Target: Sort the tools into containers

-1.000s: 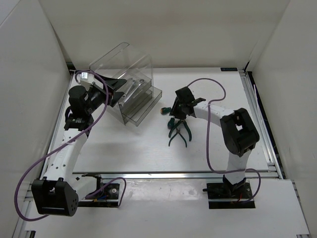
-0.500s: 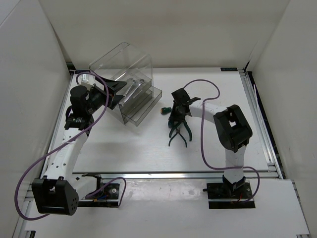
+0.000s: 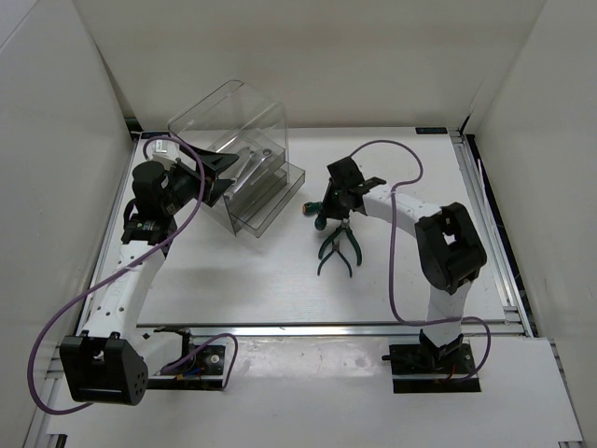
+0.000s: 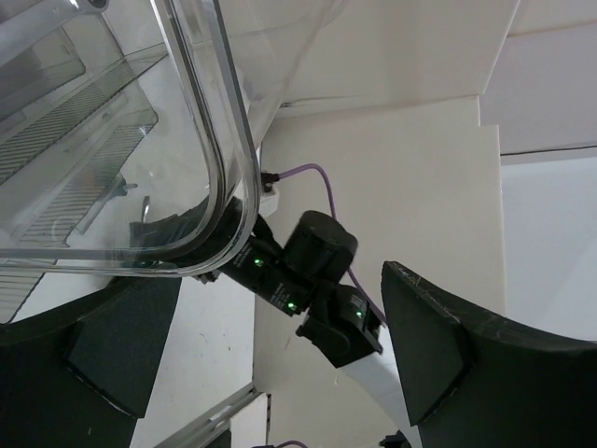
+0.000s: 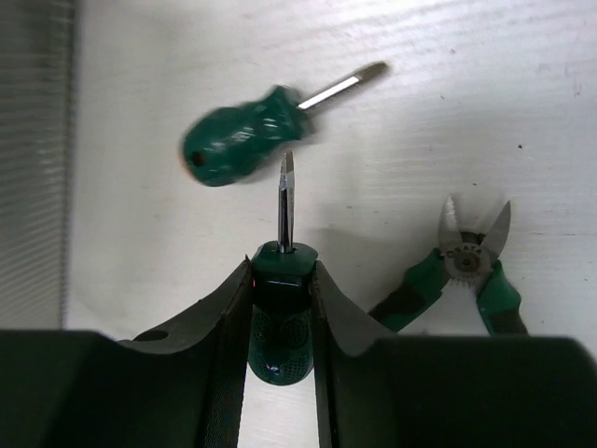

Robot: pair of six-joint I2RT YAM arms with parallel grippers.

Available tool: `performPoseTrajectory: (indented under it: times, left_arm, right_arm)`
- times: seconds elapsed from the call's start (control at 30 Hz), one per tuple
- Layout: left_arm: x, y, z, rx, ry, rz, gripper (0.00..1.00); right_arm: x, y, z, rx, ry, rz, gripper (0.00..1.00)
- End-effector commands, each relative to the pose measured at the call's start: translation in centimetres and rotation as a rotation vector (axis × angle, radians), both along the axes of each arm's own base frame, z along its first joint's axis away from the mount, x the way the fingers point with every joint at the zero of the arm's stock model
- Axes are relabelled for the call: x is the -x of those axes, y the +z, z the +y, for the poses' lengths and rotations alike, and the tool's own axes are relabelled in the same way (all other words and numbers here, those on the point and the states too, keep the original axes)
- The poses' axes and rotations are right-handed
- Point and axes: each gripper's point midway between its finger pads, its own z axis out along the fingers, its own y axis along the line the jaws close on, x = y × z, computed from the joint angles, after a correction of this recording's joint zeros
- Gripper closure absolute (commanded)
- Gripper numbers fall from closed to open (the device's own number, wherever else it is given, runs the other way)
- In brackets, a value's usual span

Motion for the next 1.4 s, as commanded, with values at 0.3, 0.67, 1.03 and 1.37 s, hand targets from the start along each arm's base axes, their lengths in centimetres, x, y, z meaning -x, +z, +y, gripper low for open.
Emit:
performPoseTrajectory:
  times: [0.3,0.67,1.03,1.37]
  left_arm:
    - [0.0,0.1,0.2,0.005,0.006,-0.015,0.01]
    - [0.2,-0.3,0.1,0.021,0.000,-0.003,0.01]
    - [0.2,-0.1,0.1,0.028,0.004,-0.019,0.01]
    - [0.1,-0.1,0.2,0.014,0.006,-0.019,0.01]
  right_arm:
    - [-4.6,15.7,7.6,-0.470,0.022,-0.273,1.00]
    - [-5.8,13.6,15.2,-0.477,0.105,-0.208,1.00]
    - [-4.5,11.3,16.0,-0.516,0.172,-0.124,0.83]
    - [-7.3,14.7,9.9,-0.559,0.047,-0.181,0.62]
